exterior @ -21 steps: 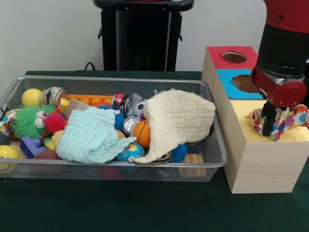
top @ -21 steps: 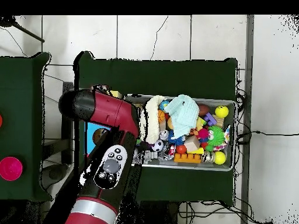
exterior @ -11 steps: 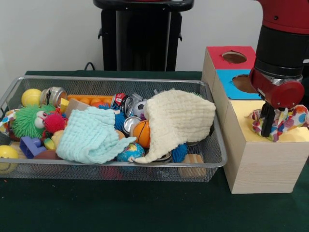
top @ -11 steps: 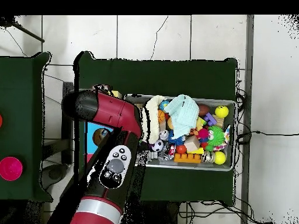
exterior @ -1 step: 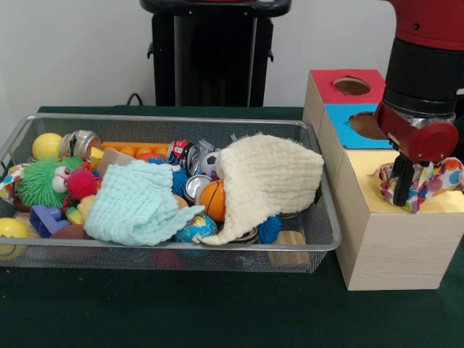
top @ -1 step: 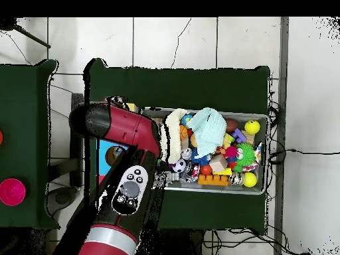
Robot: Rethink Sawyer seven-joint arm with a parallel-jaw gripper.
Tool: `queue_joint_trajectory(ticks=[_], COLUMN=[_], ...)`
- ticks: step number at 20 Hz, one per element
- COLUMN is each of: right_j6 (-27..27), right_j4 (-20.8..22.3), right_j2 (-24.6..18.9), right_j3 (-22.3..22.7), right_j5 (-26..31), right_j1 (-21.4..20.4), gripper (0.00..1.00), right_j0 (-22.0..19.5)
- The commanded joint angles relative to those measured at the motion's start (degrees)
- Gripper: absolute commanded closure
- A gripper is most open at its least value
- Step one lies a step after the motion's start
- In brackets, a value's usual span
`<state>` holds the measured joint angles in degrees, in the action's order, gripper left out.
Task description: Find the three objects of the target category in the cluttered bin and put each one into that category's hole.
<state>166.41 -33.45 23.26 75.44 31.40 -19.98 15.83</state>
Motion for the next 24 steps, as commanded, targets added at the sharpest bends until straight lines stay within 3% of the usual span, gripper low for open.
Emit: queue_joint_trajectory(ticks=[1,9,17,24], right_j6=[-0.20,-1.87,-6.49,-8.62], right_j4=[3.19,4.86,10.79,14.51], right_j2=[-11.04,-12.64,-9.33,-9.75], right_j3=[13.46,17.50,15.41,14.37], right_j5=[-6.56,-7.78,-4.16,2.29], right_j1=[6.28,2.84,-0.63,-5.59], gripper=[1.00,1.00,1.00,1.00], right_j0=[-3.95,-5.97,-6.69,-9.68])
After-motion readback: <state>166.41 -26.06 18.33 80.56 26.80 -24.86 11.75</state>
